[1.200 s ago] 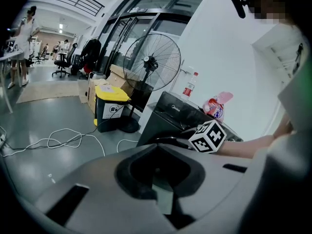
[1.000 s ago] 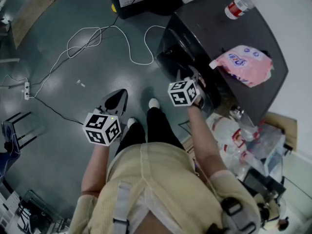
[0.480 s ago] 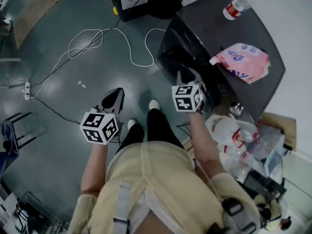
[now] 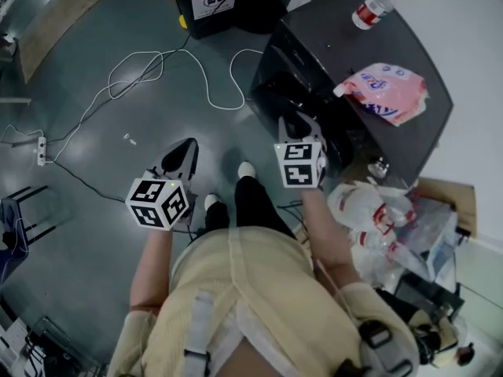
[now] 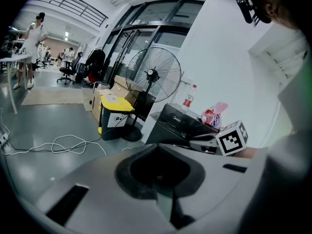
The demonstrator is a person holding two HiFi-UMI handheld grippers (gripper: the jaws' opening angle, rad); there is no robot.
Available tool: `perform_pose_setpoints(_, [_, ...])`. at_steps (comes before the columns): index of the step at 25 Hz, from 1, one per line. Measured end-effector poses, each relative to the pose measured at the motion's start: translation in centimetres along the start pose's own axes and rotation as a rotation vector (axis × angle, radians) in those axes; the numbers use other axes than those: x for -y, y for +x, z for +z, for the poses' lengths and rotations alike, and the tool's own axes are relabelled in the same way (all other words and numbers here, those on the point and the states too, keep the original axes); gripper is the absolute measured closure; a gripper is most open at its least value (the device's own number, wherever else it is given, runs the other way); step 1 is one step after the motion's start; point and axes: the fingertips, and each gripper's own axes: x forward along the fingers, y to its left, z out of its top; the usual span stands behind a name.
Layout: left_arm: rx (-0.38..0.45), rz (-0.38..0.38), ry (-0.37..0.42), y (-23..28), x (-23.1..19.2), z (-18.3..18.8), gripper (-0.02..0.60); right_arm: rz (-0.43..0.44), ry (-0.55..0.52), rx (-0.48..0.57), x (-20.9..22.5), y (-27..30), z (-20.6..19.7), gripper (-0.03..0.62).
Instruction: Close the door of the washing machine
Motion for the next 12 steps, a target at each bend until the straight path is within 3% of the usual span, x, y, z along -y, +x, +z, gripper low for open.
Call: perform_pose_setpoints(12, [0.025,-0.008,0.0,-0.9,0.6,0.1,0.577,0.053,0.049,0.037,-1.8,-2.5,0.2,0.533])
